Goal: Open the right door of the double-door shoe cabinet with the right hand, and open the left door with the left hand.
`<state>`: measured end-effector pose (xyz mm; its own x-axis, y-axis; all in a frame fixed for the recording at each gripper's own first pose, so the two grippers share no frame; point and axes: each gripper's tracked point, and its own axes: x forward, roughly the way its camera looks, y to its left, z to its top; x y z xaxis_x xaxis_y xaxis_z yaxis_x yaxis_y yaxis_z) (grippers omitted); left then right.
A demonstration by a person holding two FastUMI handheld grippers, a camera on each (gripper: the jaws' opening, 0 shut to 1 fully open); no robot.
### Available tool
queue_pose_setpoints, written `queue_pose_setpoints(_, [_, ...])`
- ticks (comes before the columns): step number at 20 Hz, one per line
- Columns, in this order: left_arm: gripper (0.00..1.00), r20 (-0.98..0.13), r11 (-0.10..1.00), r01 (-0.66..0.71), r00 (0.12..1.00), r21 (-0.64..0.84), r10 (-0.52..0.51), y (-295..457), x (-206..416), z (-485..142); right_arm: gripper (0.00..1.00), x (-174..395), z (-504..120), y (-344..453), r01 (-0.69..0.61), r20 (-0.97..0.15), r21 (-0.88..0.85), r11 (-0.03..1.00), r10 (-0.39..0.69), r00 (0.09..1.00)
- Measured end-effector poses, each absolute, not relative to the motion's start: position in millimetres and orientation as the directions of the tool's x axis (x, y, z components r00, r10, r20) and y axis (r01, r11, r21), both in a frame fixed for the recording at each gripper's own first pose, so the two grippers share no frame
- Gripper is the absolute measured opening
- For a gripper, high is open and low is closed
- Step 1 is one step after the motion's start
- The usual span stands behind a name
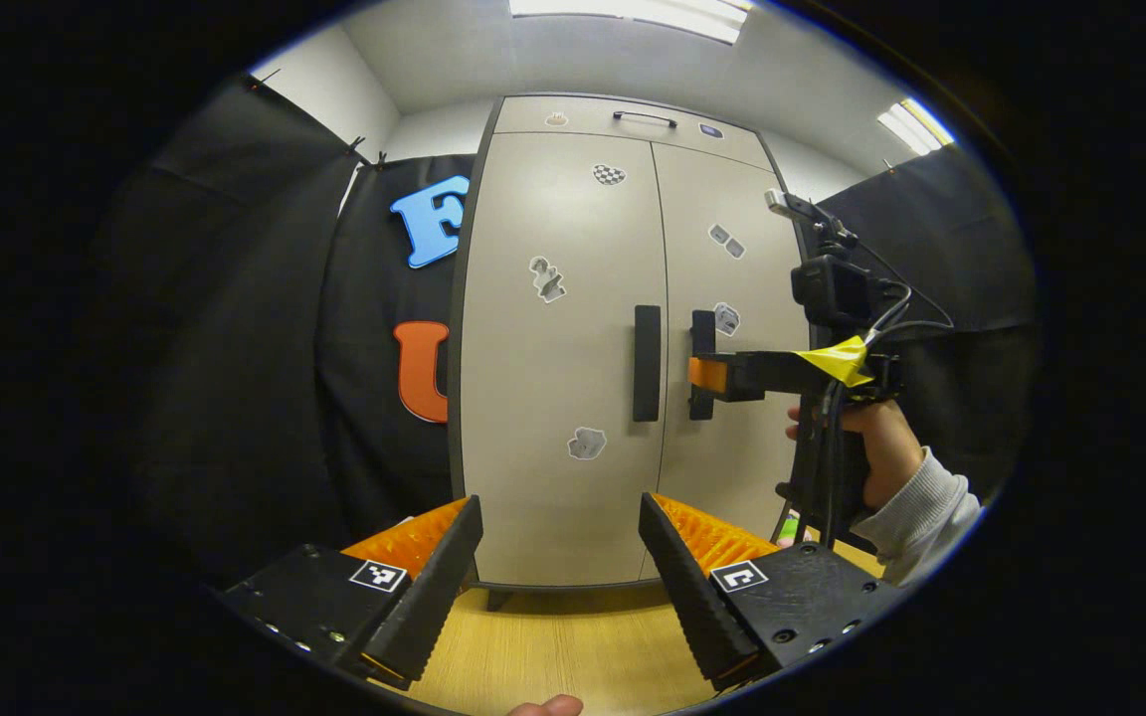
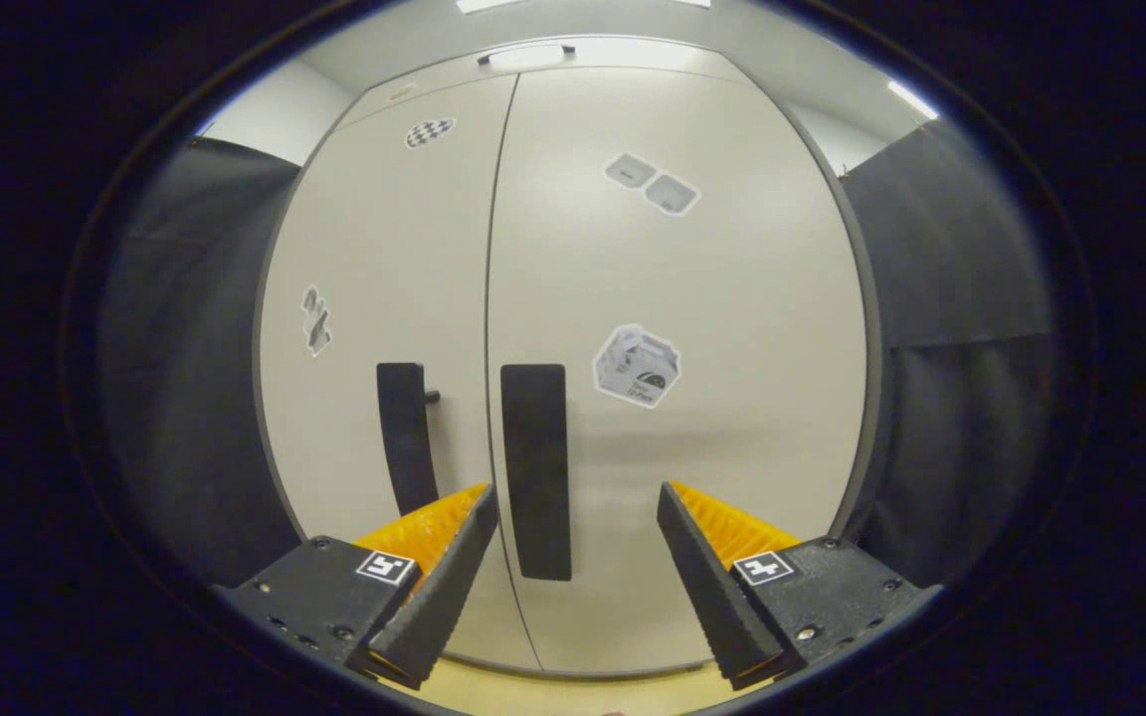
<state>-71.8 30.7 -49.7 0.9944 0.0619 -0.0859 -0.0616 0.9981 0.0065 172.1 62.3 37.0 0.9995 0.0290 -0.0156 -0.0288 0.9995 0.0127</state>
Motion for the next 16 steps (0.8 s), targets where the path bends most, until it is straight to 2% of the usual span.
queue_pose_setpoints(9, [0.95, -0.099, 0.996, -0.084, 0.992, -0.006, 0.083, 42.9, -73.8, -56.0, 0.94, 192.4, 40.0, 56.8, 0.036, -0.012, 0.032, 0.999, -0.036, 0.999])
queue_pose_setpoints(11, [0.95, -0.099, 0.997, -0.080, 0.992, -0.011, 0.078, 41.0, -72.0, -54.9, 0.84, 192.6, 40.2, 56.8, 0.035, -0.009, 0.036, 0.999, -0.035, 0.999])
queue_pose_setpoints(13, [0.95, -0.096, 0.997, -0.076, 0.993, -0.009, 0.075, 40.7, -70.1, -54.1, 0.82, 191.9, 40.0, 58.4, 0.032, -0.015, 0.021, 0.999, -0.031, 0.999])
queue_pose_setpoints(15, [0.95, -0.092, 0.998, -0.069, 0.993, -0.008, 0.068, 37.6, -68.7, -53.8, 0.75, 191.9, 40.4, 63.8, 0.021, -0.014, 0.001, 1.000, -0.021, 1.000])
queue_pose_setpoints(16, [0.95, -0.091, 0.998, -0.065, 0.994, -0.009, 0.064, 35.8, -68.1, -53.5, 0.65, 191.9, 39.9, 69.8, 0.010, -0.012, -0.004, 1.000, -0.010, 1.000])
